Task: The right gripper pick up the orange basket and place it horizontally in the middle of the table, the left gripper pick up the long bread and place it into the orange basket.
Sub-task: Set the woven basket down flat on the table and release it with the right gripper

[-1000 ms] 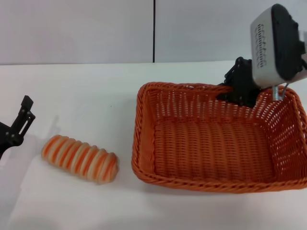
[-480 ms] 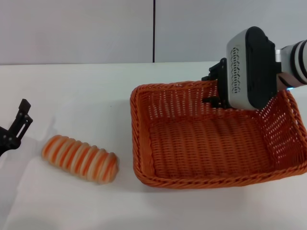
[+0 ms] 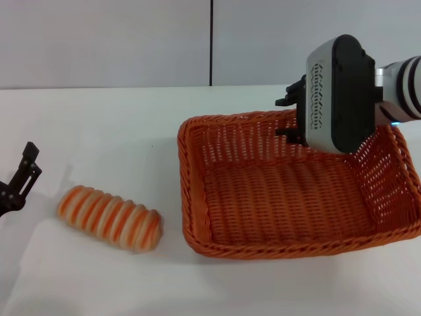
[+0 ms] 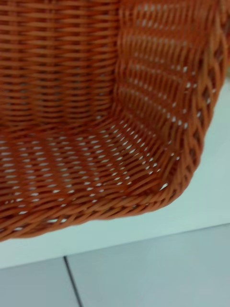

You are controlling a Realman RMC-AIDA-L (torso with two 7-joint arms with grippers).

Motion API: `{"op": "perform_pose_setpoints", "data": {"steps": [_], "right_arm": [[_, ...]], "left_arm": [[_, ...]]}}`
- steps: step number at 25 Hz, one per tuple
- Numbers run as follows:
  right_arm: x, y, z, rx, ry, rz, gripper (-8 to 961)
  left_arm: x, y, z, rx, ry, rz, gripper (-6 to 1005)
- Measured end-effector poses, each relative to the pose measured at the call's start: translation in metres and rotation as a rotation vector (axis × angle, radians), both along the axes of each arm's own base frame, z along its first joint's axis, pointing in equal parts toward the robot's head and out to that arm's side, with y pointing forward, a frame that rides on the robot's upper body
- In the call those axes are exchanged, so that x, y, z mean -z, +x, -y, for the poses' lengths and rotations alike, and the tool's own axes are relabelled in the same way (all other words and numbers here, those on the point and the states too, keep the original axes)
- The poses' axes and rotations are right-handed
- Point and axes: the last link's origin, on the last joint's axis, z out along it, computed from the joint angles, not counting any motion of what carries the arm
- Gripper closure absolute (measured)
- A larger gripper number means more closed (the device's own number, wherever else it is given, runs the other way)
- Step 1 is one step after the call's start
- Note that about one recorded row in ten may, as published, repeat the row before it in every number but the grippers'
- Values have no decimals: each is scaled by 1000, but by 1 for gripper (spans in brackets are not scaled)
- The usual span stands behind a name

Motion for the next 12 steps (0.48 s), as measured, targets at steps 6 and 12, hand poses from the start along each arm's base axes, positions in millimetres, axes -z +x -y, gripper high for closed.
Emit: {"op": "perform_pose_setpoints", "data": {"steps": [6, 12], "right_arm": [[-10, -11, 12, -8, 34, -36, 494], [-23, -27, 34, -3, 25, -94, 494]], "left_arm": [[0, -1, 1, -4, -1, -1, 176], [-1, -2, -1, -7, 1, -5, 177]]}}
